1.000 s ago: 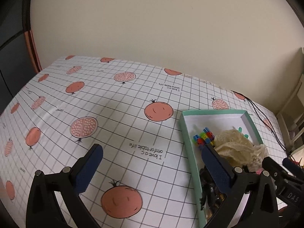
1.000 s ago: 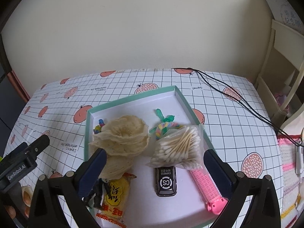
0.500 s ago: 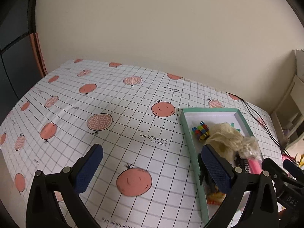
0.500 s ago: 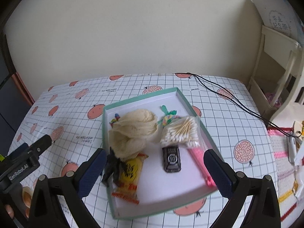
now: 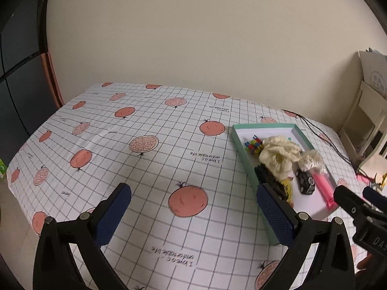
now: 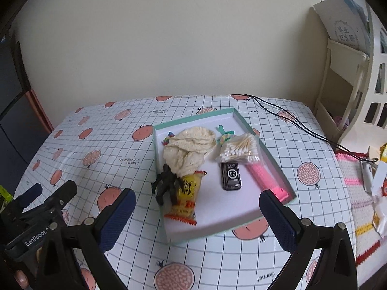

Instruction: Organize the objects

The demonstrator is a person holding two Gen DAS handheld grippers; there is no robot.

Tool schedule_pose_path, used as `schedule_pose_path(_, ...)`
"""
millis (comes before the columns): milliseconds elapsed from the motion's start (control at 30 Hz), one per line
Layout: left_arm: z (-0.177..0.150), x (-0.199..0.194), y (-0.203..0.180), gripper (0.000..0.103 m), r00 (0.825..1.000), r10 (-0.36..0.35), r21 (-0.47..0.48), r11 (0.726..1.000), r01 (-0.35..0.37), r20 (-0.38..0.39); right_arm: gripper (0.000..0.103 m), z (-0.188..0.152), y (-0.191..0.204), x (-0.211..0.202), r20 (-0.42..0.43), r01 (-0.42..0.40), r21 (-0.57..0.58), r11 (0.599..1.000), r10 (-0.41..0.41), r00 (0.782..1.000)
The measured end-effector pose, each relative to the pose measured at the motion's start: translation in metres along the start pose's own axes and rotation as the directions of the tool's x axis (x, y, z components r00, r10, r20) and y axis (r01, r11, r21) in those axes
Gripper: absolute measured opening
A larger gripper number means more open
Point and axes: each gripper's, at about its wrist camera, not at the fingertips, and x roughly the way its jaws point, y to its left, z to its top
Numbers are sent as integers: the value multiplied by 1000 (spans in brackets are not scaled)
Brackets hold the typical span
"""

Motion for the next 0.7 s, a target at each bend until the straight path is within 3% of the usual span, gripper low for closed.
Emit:
schedule_pose_path(333, -31, -12, 23, 103, 1000, -12, -34, 999, 12, -6, 103, -30, 5, -17, 16, 19, -14, 1000, -18, 1000)
schedule_pose_path(700, -72, -2, 38, 103, 998, -2, -40, 999, 0, -56, 103, -72, 13, -4, -21, 15, -12, 1000, -16, 1000)
